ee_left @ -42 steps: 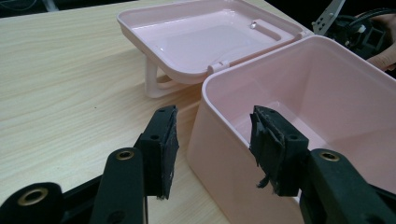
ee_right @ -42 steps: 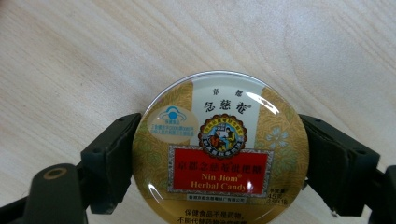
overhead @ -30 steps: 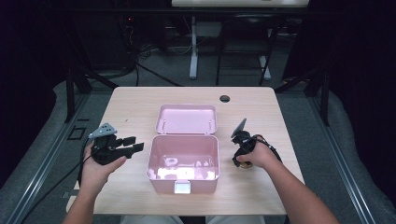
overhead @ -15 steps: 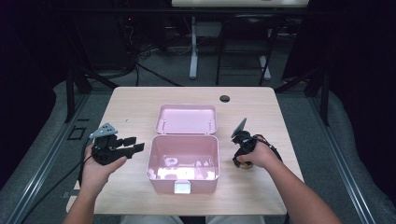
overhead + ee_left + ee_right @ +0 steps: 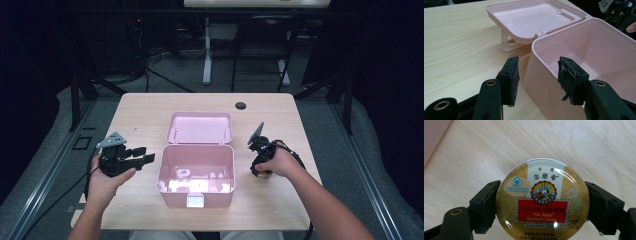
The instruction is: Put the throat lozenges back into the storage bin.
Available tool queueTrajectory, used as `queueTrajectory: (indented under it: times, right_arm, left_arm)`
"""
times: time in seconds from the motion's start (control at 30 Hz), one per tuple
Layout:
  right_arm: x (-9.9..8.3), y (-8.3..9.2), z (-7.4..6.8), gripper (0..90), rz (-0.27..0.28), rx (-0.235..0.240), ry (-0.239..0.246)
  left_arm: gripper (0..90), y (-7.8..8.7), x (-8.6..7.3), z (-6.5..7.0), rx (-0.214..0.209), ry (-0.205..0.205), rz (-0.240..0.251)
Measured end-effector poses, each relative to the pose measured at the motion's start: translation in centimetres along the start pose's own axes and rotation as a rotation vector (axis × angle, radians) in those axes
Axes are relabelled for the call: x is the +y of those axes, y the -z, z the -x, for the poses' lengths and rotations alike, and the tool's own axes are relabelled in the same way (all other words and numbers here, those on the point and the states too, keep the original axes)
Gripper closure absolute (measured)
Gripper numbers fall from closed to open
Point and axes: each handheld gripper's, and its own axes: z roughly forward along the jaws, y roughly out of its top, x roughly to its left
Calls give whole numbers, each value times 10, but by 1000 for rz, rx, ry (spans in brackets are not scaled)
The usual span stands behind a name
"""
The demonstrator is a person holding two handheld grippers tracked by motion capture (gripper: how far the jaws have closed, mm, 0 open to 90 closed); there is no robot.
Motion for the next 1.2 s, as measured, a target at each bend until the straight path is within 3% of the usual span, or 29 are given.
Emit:
queueTrajectory:
  times: [0.4,1.2]
  right_arm:
    - [-1,28,-3,199,17,4,12]
    - [4,83,-18,199,38,0,88]
  left_arm:
    - [507,-1,-1,0,-3,3,-12]
    - [452,-2,-1,-1,3,21,-9]
